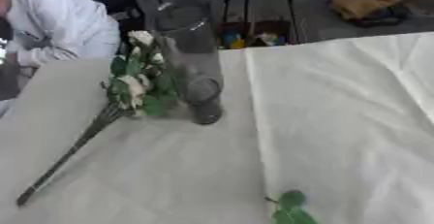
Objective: Arrange flowers into the vase.
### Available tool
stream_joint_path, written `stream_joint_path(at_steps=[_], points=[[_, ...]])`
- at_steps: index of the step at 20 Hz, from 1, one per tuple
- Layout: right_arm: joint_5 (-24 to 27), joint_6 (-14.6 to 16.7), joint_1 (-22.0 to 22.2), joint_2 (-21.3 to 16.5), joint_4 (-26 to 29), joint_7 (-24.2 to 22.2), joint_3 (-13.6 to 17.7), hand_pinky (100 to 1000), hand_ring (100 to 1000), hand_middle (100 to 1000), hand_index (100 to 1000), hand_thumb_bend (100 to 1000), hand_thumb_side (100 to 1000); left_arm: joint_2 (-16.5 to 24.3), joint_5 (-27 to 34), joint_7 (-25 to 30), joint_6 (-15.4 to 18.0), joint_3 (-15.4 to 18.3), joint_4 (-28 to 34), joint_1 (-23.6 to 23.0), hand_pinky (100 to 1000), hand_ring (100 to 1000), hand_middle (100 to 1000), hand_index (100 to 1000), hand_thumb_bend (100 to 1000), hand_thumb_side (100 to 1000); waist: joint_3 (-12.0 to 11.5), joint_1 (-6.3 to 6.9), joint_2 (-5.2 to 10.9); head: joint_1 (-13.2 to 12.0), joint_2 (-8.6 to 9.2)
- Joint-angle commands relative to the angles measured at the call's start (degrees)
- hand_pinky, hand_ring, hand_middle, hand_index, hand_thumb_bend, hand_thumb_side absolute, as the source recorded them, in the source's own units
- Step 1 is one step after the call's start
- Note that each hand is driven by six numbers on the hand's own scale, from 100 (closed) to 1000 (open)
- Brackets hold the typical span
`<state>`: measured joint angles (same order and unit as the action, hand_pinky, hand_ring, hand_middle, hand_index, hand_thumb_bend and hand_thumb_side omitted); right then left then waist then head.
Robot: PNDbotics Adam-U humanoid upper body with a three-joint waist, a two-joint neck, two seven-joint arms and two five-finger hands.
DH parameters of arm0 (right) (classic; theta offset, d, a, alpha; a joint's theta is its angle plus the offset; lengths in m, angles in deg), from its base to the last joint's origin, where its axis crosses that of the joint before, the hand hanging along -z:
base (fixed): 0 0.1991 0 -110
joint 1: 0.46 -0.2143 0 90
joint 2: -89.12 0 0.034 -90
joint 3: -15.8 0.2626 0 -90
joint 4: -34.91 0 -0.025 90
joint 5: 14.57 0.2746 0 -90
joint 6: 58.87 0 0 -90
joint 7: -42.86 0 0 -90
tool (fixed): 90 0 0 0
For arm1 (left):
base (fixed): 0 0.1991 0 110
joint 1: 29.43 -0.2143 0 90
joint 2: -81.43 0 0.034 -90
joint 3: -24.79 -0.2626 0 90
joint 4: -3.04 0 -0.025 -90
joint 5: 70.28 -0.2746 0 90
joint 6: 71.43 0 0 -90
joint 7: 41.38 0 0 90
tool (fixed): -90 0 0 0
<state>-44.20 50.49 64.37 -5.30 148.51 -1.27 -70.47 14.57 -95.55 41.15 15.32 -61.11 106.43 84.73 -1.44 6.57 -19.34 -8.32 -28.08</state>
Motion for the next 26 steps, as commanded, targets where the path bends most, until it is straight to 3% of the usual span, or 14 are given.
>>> stream_joint_path(at_steps=[1, 5, 14, 20, 26], points=[[0.3, 0.4, -0.3, -1.0, 1.0, 0.0, -0.1, 612, 670, 590, 746, 100, 931, 4.9, -0.3, 2.7, -2.8, -0.4, -0.3, 0.1, 939, 995, 1000, 1000, 100, 1000, 0.1, -0.14, 1.44, -0.2, 0.27], [0.5, 0.3, -0.3, -1.0, 1.0, -0.2, -0.3, 613, 670, 589, 746, 100, 933, 8.1, 0.6, 6.2, -6.4, -2.5, -1.3, 0.0, 996, 1000, 1000, 1000, 104, 1000, 0.3, -0.09, 1.4, -0.3, 0.29], [0.8, 0.3, -0.3, -0.9, 1.0, -0.6, -0.5, 614, 671, 587, 746, 100, 932, 11.0, 7.0, 13.6, -13.8, -8.6, -3.0, 2.3, 989, 1000, 1000, 1000, 169, 972, 0.9, 0.05, 1.31, -0.9, -0.77], [1.0, 0.2, -0.1, -0.8, 1.0, -0.9, -0.7, 616, 670, 585, 744, 100, 934, 11.3, 7.7, 25.2, -21.1, -8.1, 0.5, 5.2, 991, 1000, 1000, 1000, 191, 980, 1.2, 0.07, 1.23, -0.9, -2.33], [1.2, 0.2, 0.0, -0.7, 1.0, -1.2, -0.8, 617, 670, 584, 743, 100, 932, 11.6, 5.9, 29.1, -24.6, -9.4, 1.6, 7.4, 996, 1000, 1000, 1000, 247, 992, 1.3, -0.03, 1.23, -1.6, -2.44]])
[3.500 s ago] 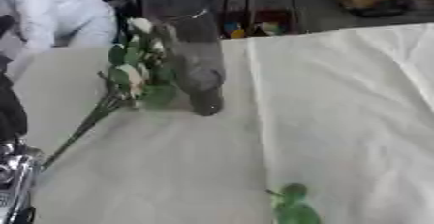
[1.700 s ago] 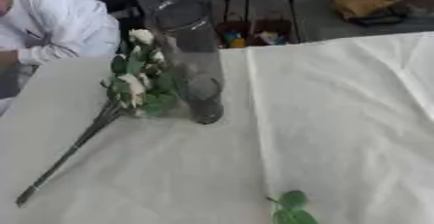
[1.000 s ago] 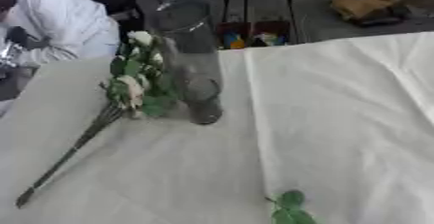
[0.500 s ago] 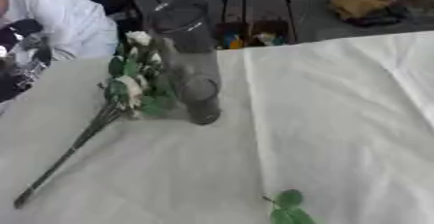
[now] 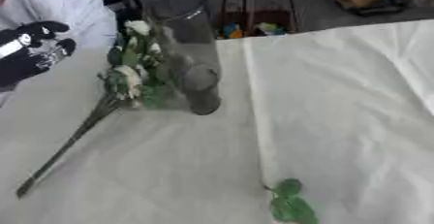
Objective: Arrange flowers into the vase.
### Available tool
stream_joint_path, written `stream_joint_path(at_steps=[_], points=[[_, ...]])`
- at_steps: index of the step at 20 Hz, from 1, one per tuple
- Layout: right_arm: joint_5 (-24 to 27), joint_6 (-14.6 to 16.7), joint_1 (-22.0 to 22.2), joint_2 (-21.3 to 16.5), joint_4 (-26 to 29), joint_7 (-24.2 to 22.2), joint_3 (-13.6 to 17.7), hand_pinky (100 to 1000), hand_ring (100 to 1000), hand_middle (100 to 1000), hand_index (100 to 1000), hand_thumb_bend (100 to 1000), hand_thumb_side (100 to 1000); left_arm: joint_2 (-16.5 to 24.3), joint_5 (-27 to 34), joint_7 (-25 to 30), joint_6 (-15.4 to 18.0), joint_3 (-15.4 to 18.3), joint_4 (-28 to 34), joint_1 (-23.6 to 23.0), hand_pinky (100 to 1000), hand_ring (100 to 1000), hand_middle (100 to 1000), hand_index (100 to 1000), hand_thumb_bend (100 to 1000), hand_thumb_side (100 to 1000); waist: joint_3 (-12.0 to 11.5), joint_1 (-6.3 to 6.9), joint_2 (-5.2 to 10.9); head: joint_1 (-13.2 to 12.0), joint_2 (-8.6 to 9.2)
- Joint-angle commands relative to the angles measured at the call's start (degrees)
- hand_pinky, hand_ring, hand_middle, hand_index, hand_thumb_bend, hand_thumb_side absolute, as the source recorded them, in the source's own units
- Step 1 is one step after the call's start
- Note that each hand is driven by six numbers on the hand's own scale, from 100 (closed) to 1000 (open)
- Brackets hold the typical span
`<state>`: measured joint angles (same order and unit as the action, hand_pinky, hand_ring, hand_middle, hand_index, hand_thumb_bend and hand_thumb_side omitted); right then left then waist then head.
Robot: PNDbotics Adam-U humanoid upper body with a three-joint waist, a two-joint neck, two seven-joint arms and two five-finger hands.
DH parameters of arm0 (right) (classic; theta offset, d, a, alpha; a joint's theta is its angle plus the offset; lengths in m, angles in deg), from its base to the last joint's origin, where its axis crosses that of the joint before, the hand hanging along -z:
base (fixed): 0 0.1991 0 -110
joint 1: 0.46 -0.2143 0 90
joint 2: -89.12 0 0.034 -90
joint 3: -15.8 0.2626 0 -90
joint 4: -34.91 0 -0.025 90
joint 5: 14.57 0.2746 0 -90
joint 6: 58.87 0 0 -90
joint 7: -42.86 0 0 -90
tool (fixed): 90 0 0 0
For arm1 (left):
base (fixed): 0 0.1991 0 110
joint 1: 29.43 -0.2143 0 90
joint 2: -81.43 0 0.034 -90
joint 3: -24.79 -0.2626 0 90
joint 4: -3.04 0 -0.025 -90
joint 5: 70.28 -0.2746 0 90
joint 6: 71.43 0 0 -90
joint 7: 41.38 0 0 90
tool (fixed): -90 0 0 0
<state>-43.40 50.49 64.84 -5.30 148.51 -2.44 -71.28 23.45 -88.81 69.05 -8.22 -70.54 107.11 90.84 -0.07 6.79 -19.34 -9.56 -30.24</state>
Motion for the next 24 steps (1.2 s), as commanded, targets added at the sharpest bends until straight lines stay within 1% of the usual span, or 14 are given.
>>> stream_joint_path(at_steps=[1, 4, 7, 11, 13, 15, 16, 18, 19, 20, 24], points=[[0.5, 0.2, -0.5, -0.7, 1.0, -0.1, -0.1, 617, 670, 583, 742, 100, 936, 2.8, -1.2, 1.5, -1.6, -0.3, 0.8, 1.7, 996, 1000, 1000, 1000, 260, 987, 0.0, -0.26, 1.23, -0.5, -0.11], [0.6, 0.2, -0.5, -0.7, 1.0, -0.3, -0.3, 617, 670, 582, 741, 100, 937, 3.3, -2.5, 2.4, -3.0, -1.6, 0.1, 2.8, 997, 1000, 1000, 1000, 274, 965, 0.0, -0.27, 1.24, -0.5, 0.24], [0.7, 0.3, -0.4, -0.7, 1.0, -0.5, -0.4, 618, 669, 581, 739, 100, 937, 4.1, -3.3, 4.3, -4.1, -3.2, -0.7, 3.9, 998, 1000, 1000, 1000, 319, 932, 0.0, -0.26, 1.23, -0.4, 0.35], [0.9, 0.3, -0.4, -0.7, 1.0, -0.7, -0.6, 619, 669, 580, 737, 100, 936, 4.9, -4.0, 7.6, -4.7, -5.4, -1.9, 5.5, 996, 1000, 1000, 1000, 386, 908, 0.1, -0.17, 1.27, -0.4, 0.56], [1.0, 0.4, -0.5, -0.7, 1.0, -0.8, -0.7, 619, 669, 579, 737, 100, 936, 4.9, -4.5, 8.7, -4.8, -6.1, -2.5, 6.1, 989, 1000, 1000, 1000, 418, 904, 0.2, -0.15, 1.25, -0.4, 0.8], [1.1, 0.4, -0.5, -0.7, 1.0, -0.9, -0.8, 619, 669, 579, 737, 100, 936, 4.7, -5.1, 9.3, -4.8, -6.4, -3.0, 6.5, 988, 1000, 1000, 1000, 423, 904, 0.3, -0.15, 1.23, -0.5, 0.97], [1.1, 0.4, -0.5, -0.7, 1.0, -0.9, -0.8, 619, 669, 578, 735, 100, 936, 4.8, -5.2, 9.7, -4.8, -6.6, -3.3, 6.5, 975, 1000, 1000, 1000, 454, 887, 0.3, -0.13, 1.19, -0.5, 1.29], [1.2, 0.4, -0.5, -0.6, 1.0, -1.0, -0.8, 620, 669, 578, 735, 100, 937, 4.7, -5.1, 10.7, -4.8, -7.1, -4.0, 6.5, 975, 1000, 1000, 1000, 459, 880, 0.4, -0.09, 1.16, -0.5, 1.73], [1.2, 0.4, -0.5, -0.6, 1.0, -1.0, -0.8, 620, 667, 577, 734, 100, 937, 4.7, -4.9, 11.2, -4.8, -7.3, -4.3, 6.5, 969, 1000, 1000, 1000, 457, 855, 0.4, -0.08, 1.14, -0.5, 1.9], [1.2, 0.4, -0.5, -0.6, 1.0, -1.0, -0.8, 620, 667, 577, 734, 100, 937, 4.7, -4.6, 11.7, -4.8, -7.5, -4.5, 6.5, 968, 1000, 1000, 1000, 457, 852, 0.4, -0.07, 1.13, -0.4, 2.03], [1.3, 0.3, -0.5, -0.5, 1.0, -1.1, -0.9, 620, 665, 575, 731, 100, 937, 4.8, -3.5, 13.5, -5.0, -8.2, -5.2, 6.3, 956, 1000, 1000, 1000, 452, 828, 0.5, -0.06, 1.09, -0.4, 2.32]])
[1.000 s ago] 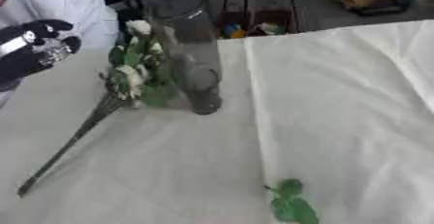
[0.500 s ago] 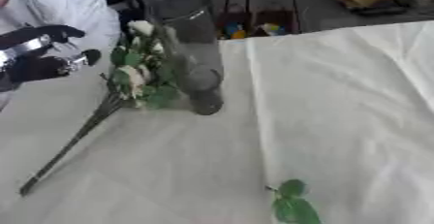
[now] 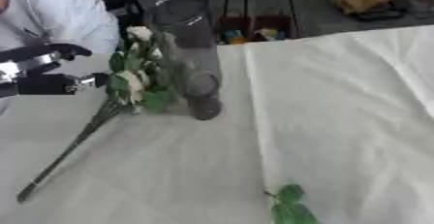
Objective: Arrange flowers into the vase.
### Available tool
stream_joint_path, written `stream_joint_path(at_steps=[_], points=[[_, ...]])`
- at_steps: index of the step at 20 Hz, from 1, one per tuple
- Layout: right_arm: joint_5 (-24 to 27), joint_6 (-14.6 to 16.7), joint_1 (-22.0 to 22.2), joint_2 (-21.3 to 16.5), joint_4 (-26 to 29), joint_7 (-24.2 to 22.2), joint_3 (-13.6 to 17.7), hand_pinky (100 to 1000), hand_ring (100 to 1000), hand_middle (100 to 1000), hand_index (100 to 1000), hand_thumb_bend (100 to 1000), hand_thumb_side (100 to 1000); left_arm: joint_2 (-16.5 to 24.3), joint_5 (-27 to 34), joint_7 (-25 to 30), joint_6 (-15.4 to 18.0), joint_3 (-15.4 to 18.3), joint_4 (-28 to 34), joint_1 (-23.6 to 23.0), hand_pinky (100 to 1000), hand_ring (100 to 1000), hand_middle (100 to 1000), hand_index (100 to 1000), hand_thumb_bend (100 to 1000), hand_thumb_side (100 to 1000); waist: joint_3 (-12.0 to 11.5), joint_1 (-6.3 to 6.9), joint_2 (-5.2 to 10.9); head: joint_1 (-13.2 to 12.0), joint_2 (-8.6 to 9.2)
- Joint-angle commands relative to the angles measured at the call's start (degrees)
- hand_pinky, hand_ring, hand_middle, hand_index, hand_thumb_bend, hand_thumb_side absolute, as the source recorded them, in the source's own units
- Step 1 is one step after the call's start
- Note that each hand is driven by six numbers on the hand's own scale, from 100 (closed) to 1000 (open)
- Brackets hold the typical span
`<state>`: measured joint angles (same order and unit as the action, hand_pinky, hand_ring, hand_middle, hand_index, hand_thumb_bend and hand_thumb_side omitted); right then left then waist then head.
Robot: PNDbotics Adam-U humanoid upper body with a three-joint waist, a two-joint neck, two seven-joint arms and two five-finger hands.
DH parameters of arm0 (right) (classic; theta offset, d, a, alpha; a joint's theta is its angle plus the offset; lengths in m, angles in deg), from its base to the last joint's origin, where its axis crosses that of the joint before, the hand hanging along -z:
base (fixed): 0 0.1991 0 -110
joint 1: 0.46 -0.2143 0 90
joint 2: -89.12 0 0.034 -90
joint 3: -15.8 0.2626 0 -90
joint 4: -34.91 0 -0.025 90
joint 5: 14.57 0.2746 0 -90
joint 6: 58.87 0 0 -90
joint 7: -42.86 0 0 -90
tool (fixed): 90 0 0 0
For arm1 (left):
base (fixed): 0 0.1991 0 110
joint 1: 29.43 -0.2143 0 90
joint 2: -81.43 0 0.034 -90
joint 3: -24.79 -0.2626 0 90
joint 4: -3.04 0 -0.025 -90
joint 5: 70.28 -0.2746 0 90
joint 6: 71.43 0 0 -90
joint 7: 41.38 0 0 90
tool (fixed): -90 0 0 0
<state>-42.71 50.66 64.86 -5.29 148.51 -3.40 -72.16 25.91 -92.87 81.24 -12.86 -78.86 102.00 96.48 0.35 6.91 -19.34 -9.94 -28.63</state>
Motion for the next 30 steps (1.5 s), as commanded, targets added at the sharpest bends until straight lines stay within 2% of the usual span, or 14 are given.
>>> stream_joint_path(at_steps=[1, 14, 30], points=[[0.7, 0.2, -0.5, -0.5, 1.0, -0.1, 0.0, 621, 665, 575, 731, 100, 936, 2.4, 0.6, 1.7, -0.4, 0.0, -0.2, 0.6, 955, 1000, 1000, 1000, 451, 830, 0.1, -0.18, 1.07, -0.1, 0.86], [0.8, 0.2, -0.5, -0.4, 1.0, -0.2, -0.1, 622, 659, 571, 728, 100, 939, 2.5, -0.2, 3.5, -0.8, -1.5, -2.3, 0.0, 949, 1000, 1000, 1000, 447, 804, 0.3, -0.09, 0.65, -0.2, 1.53], [1.0, 0.1, -0.5, -0.2, 1.0, -0.5, -0.3, 624, 654, 564, 716, 100, 943, -0.5, -2.5, 4.0, -1.1, -4.7, -10.0, 2.0, 942, 986, 993, 1000, 428, 817, 0.9, 0.04, 0.11, -0.5, 1.39]])
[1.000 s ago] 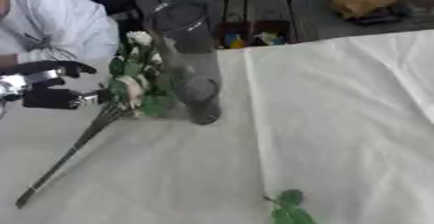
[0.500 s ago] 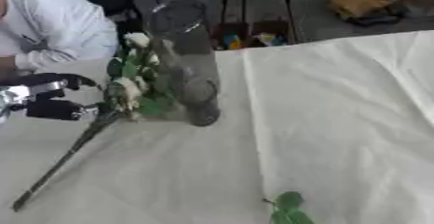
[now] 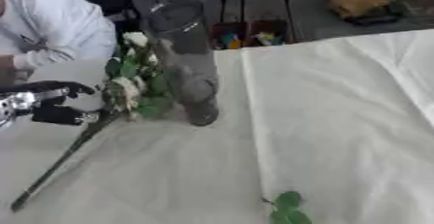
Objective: Arrange flowers into the vase.
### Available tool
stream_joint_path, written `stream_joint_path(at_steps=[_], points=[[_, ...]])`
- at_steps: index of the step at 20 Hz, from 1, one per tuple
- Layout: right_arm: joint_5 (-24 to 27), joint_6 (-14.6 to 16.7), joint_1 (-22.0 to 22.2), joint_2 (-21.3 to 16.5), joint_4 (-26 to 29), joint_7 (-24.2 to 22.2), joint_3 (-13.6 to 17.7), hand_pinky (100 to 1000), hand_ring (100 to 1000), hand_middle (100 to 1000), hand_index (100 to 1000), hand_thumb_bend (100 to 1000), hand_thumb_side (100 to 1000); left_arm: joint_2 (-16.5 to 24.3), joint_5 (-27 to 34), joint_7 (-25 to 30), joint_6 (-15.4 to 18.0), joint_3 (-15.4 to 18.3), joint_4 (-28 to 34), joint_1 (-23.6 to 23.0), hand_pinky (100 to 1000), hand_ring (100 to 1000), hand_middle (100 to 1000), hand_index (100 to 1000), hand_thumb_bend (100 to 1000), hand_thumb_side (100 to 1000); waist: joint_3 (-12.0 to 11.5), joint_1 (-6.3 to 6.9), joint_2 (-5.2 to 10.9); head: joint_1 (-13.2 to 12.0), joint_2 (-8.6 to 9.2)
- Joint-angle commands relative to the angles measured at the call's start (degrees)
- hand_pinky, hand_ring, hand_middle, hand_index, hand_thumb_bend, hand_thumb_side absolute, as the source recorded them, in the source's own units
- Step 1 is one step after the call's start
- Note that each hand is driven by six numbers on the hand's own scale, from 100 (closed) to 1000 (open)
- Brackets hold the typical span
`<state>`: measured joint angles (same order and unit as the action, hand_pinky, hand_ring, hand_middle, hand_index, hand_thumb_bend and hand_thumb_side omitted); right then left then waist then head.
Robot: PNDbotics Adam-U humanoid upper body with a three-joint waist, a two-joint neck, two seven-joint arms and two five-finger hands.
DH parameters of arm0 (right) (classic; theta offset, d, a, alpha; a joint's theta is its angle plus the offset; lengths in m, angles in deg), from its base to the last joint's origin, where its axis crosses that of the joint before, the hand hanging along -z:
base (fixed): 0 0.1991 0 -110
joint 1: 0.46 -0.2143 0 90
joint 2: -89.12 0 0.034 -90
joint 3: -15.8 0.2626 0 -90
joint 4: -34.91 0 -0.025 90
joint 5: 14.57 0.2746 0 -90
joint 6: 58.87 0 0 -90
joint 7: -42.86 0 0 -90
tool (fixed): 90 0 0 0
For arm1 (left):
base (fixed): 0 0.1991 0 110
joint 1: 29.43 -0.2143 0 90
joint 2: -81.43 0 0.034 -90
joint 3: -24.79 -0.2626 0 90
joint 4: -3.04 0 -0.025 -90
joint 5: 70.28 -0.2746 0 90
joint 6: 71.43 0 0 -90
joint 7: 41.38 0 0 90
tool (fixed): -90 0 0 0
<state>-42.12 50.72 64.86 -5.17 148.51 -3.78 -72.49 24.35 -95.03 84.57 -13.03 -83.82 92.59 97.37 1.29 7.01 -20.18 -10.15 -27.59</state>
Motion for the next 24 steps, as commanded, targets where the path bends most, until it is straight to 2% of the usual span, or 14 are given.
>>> stream_joint_path(at_steps=[1, 5, 7, 12, 24], points=[[0.5, 0.0, -0.5, -0.3, 1.0, -0.2, 0.0, 624, 653, 563, 714, 100, 944, 0.9, -0.3, 0.7, -0.9, 0.1, -1.0, 1.2, 941, 984, 992, 1000, 429, 817, 0.0, -0.05, 0.91, -0.3, 0.37], [0.5, 0.0, -0.4, -0.2, 1.0, -0.2, 0.0, 625, 652, 561, 711, 100, 946, 0.0, -0.7, 0.6, -0.9, -0.4, -2.8, 1.9, 929, 966, 990, 1000, 423, 804, 0.2, -0.01, 0.81, -0.4, 0.53], [0.6, 0.0, -0.4, -0.2, 1.0, -0.3, -0.1, 625, 651, 561, 710, 100, 947, -0.5, -1.2, 0.4, -1.0, -0.8, -4.1, 2.4, 923, 959, 988, 1000, 389, 794, 0.2, -0.02, 0.74, -0.5, 0.67], [0.7, 0.0, -0.4, -0.1, 1.0, -0.5, -0.2, 626, 650, 558, 708, 100, 947, -1.9, -3.3, -1.1, -0.9, -1.7, -7.6, 3.8, 924, 966, 997, 1000, 369, 816, 0.4, 0.02, 0.52, -0.7, 1.02], [0.9, 0.3, -0.5, -0.1, 1.0, -1.0, -0.5, 628, 647, 554, 705, 100, 949, -4.7, -6.2, -3.5, 0.8, -1.3, -15.1, 5.7, 929, 972, 1000, 1000, 331, 824, 0.9, 0.01, -0.04, -1.1, 1.84]])
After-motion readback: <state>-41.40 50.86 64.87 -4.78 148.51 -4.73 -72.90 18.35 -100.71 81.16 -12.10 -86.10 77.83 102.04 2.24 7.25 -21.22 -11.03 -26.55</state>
